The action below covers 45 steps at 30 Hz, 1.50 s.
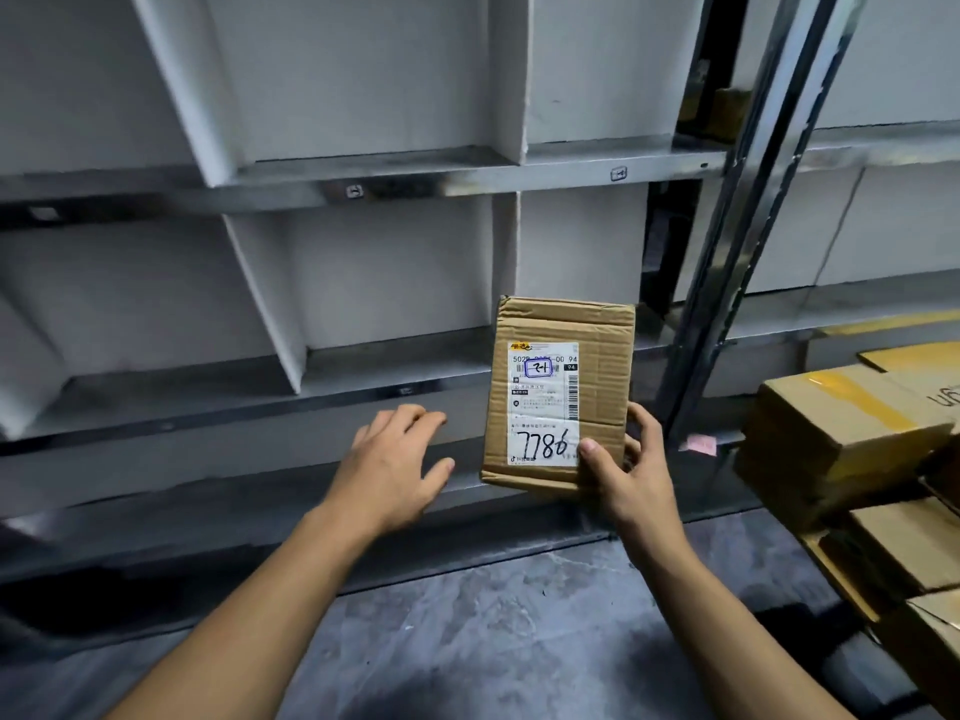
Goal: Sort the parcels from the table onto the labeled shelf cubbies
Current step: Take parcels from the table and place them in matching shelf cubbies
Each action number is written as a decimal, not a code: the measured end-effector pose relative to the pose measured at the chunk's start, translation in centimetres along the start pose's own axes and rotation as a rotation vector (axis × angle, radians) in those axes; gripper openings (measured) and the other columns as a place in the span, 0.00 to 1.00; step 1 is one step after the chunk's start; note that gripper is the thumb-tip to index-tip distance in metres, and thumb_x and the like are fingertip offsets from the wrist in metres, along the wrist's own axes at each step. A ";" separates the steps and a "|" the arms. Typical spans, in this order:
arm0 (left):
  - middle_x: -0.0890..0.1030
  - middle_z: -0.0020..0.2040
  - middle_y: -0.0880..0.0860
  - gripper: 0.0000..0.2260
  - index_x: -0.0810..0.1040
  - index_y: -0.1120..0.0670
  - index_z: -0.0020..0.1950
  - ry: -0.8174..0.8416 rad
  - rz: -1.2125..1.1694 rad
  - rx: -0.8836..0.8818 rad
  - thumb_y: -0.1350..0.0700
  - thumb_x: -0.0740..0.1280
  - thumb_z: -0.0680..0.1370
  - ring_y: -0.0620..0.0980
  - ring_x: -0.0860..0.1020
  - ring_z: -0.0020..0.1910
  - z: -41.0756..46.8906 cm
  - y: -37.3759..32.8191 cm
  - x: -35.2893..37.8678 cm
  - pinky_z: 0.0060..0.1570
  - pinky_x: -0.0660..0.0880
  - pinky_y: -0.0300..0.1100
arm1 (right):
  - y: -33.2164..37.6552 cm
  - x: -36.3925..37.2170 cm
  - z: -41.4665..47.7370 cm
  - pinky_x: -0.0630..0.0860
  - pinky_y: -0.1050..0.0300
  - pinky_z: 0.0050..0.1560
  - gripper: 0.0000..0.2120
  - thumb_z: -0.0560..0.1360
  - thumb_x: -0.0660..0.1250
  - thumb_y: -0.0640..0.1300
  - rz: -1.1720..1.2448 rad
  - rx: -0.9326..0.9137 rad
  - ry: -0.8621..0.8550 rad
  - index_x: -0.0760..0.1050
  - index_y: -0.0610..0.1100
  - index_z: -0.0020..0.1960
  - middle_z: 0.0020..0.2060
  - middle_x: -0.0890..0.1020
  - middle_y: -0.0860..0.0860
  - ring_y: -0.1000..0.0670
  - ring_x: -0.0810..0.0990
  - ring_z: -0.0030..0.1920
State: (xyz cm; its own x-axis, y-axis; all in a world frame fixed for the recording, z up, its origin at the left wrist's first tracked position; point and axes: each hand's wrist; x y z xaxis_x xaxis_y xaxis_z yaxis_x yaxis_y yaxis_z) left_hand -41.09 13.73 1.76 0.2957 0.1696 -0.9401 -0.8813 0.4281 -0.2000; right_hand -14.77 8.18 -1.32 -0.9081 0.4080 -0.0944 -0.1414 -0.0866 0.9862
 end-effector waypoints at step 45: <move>0.71 0.67 0.48 0.24 0.66 0.48 0.72 -0.359 0.196 -0.315 0.41 0.61 0.78 0.50 0.68 0.65 -19.5 42.3 -26.8 0.64 0.66 0.50 | 19.9 52.6 -11.6 0.81 0.60 0.50 0.26 0.77 0.71 0.48 0.344 -0.351 0.389 0.64 0.70 0.66 0.55 0.84 0.53 0.55 0.84 0.55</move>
State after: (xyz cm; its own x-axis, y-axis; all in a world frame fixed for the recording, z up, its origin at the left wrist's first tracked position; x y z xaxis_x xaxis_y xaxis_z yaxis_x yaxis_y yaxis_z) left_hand -93.48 9.96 13.12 0.1733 0.5375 -0.8252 -0.9847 0.0787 -0.1556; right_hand -69.90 17.38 11.75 -0.9923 -0.0511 0.1125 0.1233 -0.4743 0.8717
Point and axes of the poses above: each hand's wrist, its own z-axis towards the middle knuckle, its own x-axis out of the palm, y = z × x
